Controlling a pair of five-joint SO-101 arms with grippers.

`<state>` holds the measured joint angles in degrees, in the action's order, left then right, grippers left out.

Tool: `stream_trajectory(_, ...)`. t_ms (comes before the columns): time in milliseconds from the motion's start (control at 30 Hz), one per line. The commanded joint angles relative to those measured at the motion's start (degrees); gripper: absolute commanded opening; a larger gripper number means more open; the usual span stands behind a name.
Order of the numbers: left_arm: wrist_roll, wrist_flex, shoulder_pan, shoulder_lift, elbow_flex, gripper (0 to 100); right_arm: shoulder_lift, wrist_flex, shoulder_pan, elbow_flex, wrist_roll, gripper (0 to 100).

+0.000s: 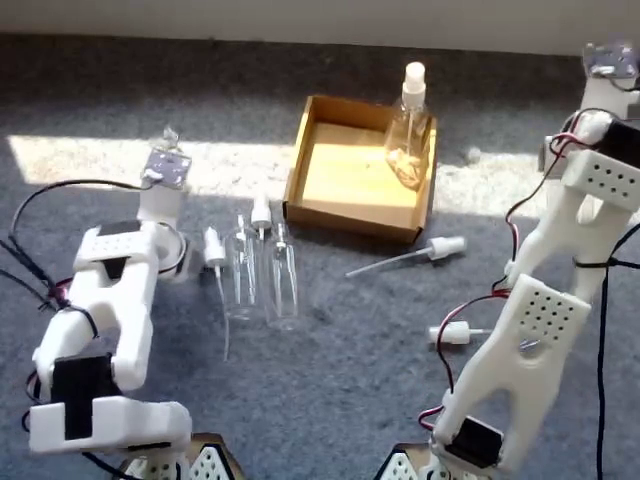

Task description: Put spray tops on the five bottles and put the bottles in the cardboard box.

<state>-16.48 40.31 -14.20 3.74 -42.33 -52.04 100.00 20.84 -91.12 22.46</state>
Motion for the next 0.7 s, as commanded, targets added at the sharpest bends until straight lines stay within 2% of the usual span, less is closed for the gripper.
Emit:
stream_trajectory(0, 0.6, 15.2, 10.7, 8.8, 10.3, 25, 20.4, 1.4, 0.2, 15.8, -1.8, 0.4)
stream_trajectory(133, 4.9, 24.1, 20.4, 14.6, 21.1, 25, 41.9, 1.0, -1.5, 47.5, 1.7, 0.4)
stream_trajectory(267, 9.4, 27.1, 25.9, 15.2, 28.2, 25, 58.8, -3.2, -1.5, 72.2, 4.0, 0.4)
stream_trajectory(367, 9.8, 26.6, 29.6, 15.2, 29.3, 25, 69.0, -8.3, 0.4, 82.3, 4.1, 0.4)
stream_trajectory(467, 6.8, 25.2, 36.5, 15.0, 28.9, 25, 75.6, -15.3, 2.9, 92.9, 4.2, 0.4)
stream_trajectory(567, 4.6, 20.0, 41.6, 13.1, 25.3, 25, 77.8, -20.2, 5.2, 103.8, 6.8, 0.4)
stream_trajectory(667, 2.4, 14.4, 42.6, 7.6, 22.2, 25, 77.8, -23.7, 8.0, 111.8, 10.0, 0.4)
